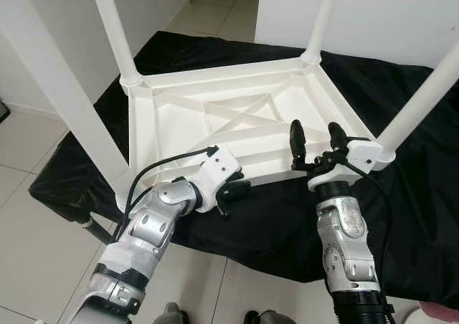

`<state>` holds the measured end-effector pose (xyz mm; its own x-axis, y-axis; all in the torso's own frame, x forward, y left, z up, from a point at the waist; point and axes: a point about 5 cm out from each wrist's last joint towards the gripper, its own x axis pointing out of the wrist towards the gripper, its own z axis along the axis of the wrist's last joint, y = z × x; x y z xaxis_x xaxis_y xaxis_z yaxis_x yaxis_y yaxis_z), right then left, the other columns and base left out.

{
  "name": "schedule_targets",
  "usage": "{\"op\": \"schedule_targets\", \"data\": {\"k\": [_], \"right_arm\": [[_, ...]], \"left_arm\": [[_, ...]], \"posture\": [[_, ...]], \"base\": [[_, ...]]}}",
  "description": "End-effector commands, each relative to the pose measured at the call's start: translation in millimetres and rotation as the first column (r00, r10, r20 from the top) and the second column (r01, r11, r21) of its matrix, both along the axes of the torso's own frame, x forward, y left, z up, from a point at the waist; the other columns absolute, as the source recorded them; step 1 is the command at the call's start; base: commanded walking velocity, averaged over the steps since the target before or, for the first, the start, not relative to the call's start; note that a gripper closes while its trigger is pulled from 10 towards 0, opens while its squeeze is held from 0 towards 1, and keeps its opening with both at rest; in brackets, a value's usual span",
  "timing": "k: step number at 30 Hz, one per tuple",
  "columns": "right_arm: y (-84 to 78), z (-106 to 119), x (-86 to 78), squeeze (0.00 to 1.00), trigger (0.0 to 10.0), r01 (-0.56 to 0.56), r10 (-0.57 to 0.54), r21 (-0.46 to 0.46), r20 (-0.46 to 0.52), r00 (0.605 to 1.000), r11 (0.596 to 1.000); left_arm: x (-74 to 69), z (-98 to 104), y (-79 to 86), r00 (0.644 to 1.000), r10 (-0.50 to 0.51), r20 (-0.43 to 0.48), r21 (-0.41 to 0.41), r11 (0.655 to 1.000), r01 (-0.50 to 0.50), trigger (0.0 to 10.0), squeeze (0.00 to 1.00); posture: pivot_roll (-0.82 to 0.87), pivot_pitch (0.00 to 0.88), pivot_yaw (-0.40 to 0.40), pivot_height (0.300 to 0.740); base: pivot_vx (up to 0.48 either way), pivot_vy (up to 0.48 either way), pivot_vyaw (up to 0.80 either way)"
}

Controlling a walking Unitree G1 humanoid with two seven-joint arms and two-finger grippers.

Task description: Building children table

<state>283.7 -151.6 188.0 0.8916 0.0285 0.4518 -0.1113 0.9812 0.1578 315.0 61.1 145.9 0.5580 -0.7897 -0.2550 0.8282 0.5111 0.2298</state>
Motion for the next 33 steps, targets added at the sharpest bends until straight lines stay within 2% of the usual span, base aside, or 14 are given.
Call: {"op": "schedule_targets", "data": {"k": [1,3,6,7,10,11,12,13,14,20,21,23,24,33], "right_arm": [[1.4,-0.5,-1.1,0.0,10.0,-0.001,0.001,0.003,-0.006,1.0,1.0],[0.8,-1.5,-1.6,0.0,10.0,0.009,-0.009,0.004,-0.011,1.0,1.0],[-0.1,-2.7,-1.9,0.0,10.0,0.019,-0.019,0.005,-0.016,1.0,1.0],[-0.6,-3.4,-2.0,0.0,10.0,0.024,-0.024,0.004,-0.02,1.0,1.0],[-0.8,-3.7,-2.0,0.0,10.0,0.027,-0.027,0.003,-0.022,0.999,1.0],[-1.1,-3.8,-2.1,0.0,10.0,0.031,-0.031,0.003,-0.023,0.999,1.0],[-1.1,-3.8,-2.1,0.0,10.0,0.031,-0.031,0.003,-0.023,0.999,1.0],[-2.8,-4.4,-2.4,0.0,10.0,0.043,-0.043,0.001,-0.026,0.999,0.999],[-3.7,-4.8,-2.5,0.0,10.0,0.049,-0.049,0.001,-0.027,0.998,0.999],[-4.7,-6.9,-2.2,0.0,10.0,0.061,-0.061,-0.004,-0.038,0.997,0.998],[-4.8,-7.6,-2.0,0.0,10.0,0.062,-0.062,-0.006,-0.041,0.997,0.998],[-4.8,-8.1,-1.9,0.0,10.0,0.063,-0.063,-0.007,-0.044,0.997,0.998],[-4.8,-8.5,-2.0,0.0,10.0,0.065,-0.065,-0.009,-0.045,0.997,0.998],[-14.3,-21.8,0.8,0.0,10.0,0.148,-0.157,-0.073,-0.128,0.979,0.986]], "left_arm": [[14.9,-5.5,20.6,0.943,0.327,0.058,0.01,0.945,-0.328,0.0,0.0],[16.0,-2.2,14.3,0.944,0.322,0.066,-0.002,0.946,-0.323,1.5,0.0],[15.8,0.5,8.0,0.948,0.311,0.072,-0.015,0.95,-0.311,2.0,0.0],[15.4,1.5,4.2,0.95,0.304,0.075,-0.018,0.953,-0.304,5.2,0.0],[15.3,1.9,2.1,0.951,0.3,0.075,-0.019,0.954,-0.3,5.2,0.0],[13.7,3.0,-2.0,0.956,0.282,0.082,-0.022,0.96,-0.281,10.0,0.0],[13.7,3.0,-2.0,0.956,0.282,0.082,-0.022,0.96,-0.281,10.0,0.0],[6.2,6.5,-10.9,0.975,0.215,0.061,-0.078,0.975,-0.21,10.0,0.28],[2.9,6.7,-13.3,0.982,0.185,0.041,-0.1,0.978,-0.181,10.0,1.0],[-8.3,14.2,-13.2,0.99,0.095,0.106,-0.126,0.989,-0.082,10.0,1.0],[-10.7,15.9,-11.5,0.992,0.084,0.098,-0.148,0.987,-0.068,10.0,0.13],[-12.2,16.9,-10.3,0.993,0.076,0.089,-0.164,0.985,-0.061,10.0,0.13],[-13.4,18.9,-8.6,0.993,0.073,0.089,-0.183,0.981,-0.055,10.0,0.0],[-39.7,34.5,22.1,0.998,-0.036,0.053,-0.291,0.955,0.05,10.0,0.0]], "posture": [[0.04,0.123,0.007,0.74],[0.05,0.126,0.01,0.74],[0.04,0.131,0.012,0.74],[0.04,0.131,0.012,0.74],[0.04,0.131,0.012,0.74],[0.04,0.133,0.012,0.74],[0.04,0.133,0.012,0.74],[0.04,0.136,0.017,0.74],[0.04,0.136,0.017,0.74],[0.04,0.139,0.017,0.74],[0.05,0.142,0.017,0.74],[0.05,0.142,0.017,0.74],[0.05,0.147,0.015,0.74],[0.06,0.151,0.008,0.74]], "base": [[0.0,0.0,0.0],[0.0,0.0,0.0],[0.0,0.0,0.0],[0.0,0.0,0.0],[0.0,0.0,0.0],[0.0,0.0,0.0],[0.0,0.0,0.0],[0.0,0.0,0.0],[0.0,0.0,0.0],[0.0,0.0,0.0],[0.0,0.0,0.0],[0.0,0.0,0.0],[0.0,0.0,0.0],[0.0,0.0,0.0]]}}
